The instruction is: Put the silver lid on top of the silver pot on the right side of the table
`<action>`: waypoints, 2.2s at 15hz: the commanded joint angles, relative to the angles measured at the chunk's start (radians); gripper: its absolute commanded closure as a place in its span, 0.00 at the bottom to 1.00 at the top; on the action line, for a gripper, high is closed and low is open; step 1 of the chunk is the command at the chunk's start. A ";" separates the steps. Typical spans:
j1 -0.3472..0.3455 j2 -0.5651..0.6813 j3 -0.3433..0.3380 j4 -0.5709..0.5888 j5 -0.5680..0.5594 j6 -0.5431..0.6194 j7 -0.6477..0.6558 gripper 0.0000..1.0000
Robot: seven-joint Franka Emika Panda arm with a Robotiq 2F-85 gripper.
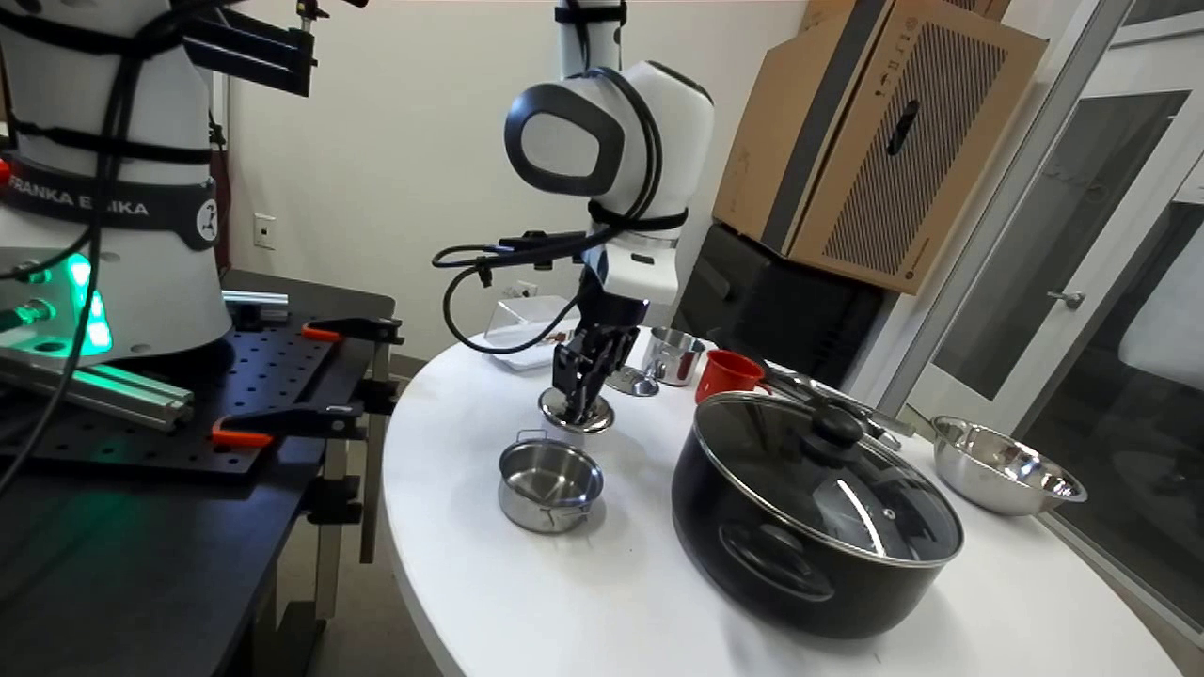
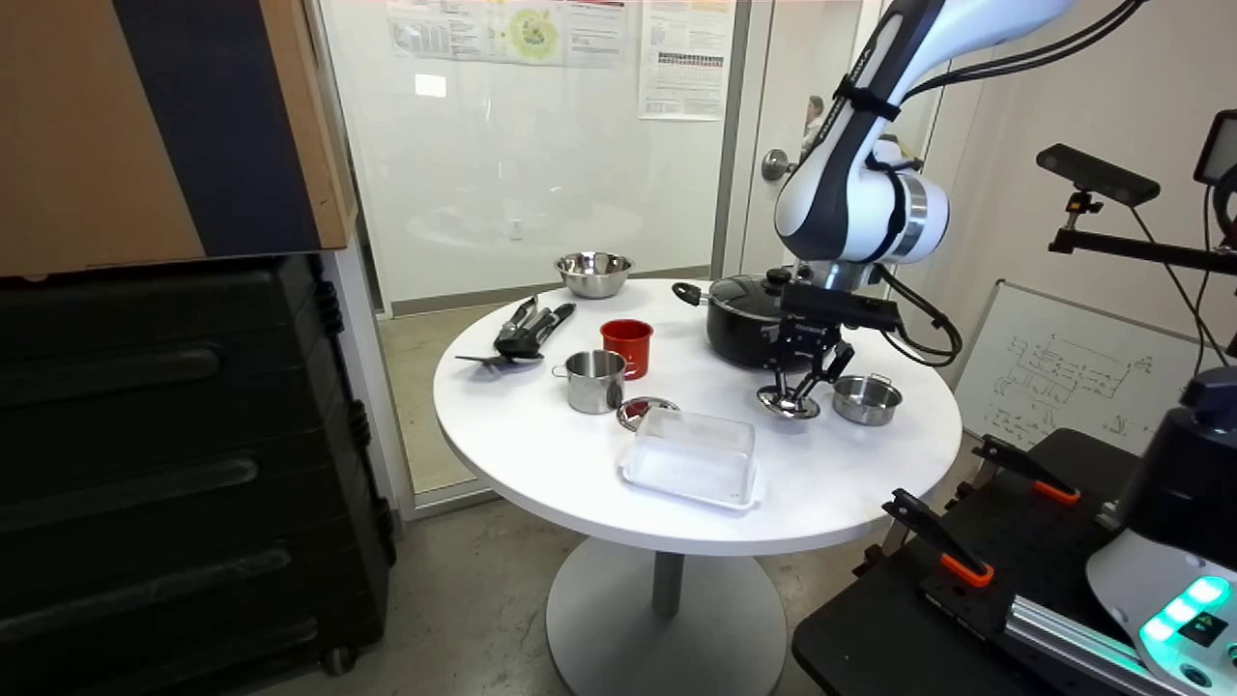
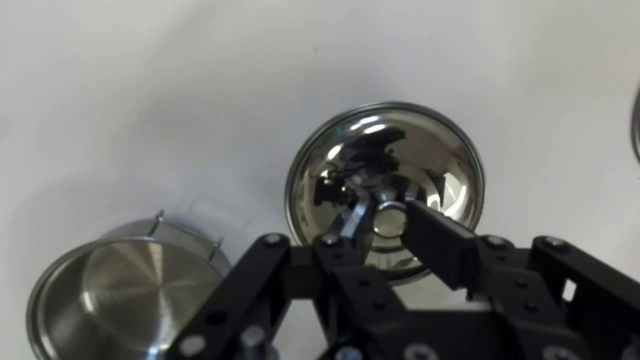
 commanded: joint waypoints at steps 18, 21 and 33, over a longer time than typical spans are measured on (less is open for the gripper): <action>-0.246 -0.206 -0.109 -0.145 0.073 -0.076 -0.139 0.94; -0.237 -0.159 -0.109 -0.113 0.073 -0.067 -0.119 0.94; -0.117 -0.045 -0.174 -0.020 0.059 -0.069 -0.041 0.94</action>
